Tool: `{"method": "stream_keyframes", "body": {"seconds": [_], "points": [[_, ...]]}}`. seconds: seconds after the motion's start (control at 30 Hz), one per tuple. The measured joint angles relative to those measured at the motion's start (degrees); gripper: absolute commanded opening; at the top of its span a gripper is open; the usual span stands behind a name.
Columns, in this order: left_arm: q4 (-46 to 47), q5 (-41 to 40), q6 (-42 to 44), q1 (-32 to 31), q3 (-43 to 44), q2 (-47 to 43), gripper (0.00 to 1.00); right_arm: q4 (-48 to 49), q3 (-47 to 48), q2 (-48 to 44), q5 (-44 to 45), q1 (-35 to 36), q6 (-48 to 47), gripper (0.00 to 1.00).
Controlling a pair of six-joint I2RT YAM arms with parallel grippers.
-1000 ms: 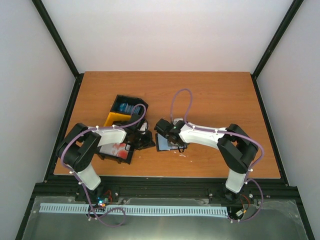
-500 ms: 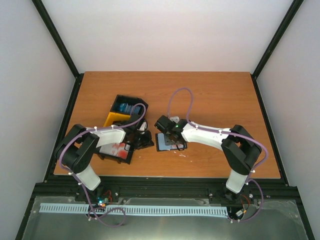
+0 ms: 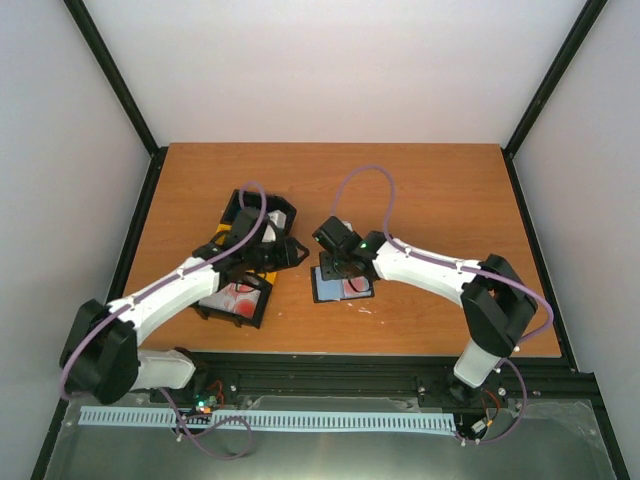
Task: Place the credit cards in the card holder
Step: Turn over the card slot in the card holder, then pick up the credit card from the storage box.
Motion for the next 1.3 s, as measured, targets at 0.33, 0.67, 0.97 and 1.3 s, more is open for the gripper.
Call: {"method": "stream_keyframes", "body": {"seconds": [0.33,0.67,0.97,1.3], "points": [[-16.8,-2.6,7.4,7.1,2.0,-10.9,0.44,0.9,3.7,-0.7,-2.3,-1.8,-3.8,0.52],[-35.3,-5.7,1.8,7.1,-3.5,-15.0,0.48,0.4,4.4,0.9,-3.9,-3.3,-7.1,0.51],[-35.7,-12.6,-3.7,8.3,-6.3,-11.6,0.44,1.0,4.0,1.4,-4.7,-4.3,-9.2,0.51],[-34.9,-15.9,-7.1,8.9,-4.5,-5.8,0.59,1.8,1.7,1.4,-5.2,-5.1,-10.0,0.51]]}}
